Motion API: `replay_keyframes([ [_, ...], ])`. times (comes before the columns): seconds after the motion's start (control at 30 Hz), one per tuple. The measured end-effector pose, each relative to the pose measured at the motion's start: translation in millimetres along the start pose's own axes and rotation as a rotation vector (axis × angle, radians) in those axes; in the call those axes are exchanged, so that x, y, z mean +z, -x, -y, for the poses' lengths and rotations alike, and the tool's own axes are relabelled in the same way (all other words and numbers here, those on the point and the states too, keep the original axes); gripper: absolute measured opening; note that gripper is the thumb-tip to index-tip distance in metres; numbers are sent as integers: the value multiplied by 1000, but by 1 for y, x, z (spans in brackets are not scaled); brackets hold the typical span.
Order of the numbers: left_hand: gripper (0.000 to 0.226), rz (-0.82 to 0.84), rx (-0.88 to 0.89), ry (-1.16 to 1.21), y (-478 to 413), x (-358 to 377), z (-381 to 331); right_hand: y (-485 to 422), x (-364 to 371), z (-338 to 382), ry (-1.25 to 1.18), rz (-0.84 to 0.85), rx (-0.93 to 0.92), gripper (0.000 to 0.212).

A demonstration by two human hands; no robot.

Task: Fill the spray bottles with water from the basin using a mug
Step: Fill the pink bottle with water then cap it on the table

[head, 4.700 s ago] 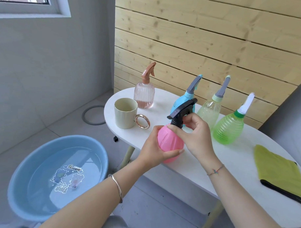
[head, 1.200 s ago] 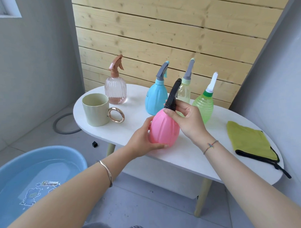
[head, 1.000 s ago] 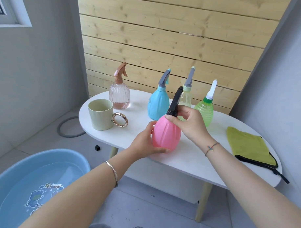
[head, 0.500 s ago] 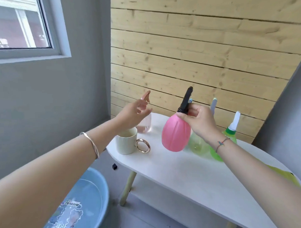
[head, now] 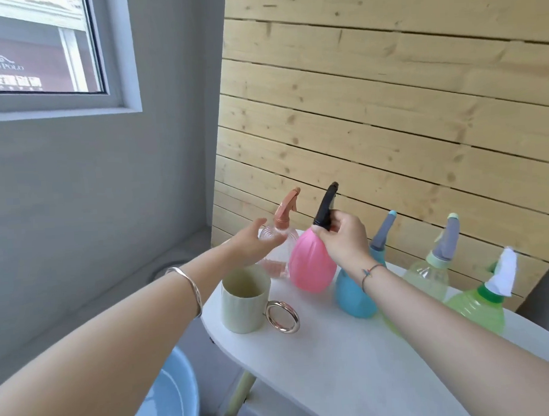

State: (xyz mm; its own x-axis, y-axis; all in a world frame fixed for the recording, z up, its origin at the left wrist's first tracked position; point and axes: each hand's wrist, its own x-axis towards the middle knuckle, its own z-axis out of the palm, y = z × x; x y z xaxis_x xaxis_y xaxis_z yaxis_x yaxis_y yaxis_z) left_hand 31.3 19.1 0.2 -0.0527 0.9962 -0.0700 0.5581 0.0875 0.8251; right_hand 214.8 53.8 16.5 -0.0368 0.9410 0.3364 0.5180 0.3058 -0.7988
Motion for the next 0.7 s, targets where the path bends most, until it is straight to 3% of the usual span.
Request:
replay_keyframes([
  [0.23,100,42,-22,29,-27,7,6,-5,0,-23,-39,-1,87,12],
  [0.4,84,26,24,-1,-35,16,12,-10,5,-27,-51,-17,64,13],
  [0.7,86,-9,44,-66,-32,17,15,-11,6,-23,-64,-26,57,15],
])
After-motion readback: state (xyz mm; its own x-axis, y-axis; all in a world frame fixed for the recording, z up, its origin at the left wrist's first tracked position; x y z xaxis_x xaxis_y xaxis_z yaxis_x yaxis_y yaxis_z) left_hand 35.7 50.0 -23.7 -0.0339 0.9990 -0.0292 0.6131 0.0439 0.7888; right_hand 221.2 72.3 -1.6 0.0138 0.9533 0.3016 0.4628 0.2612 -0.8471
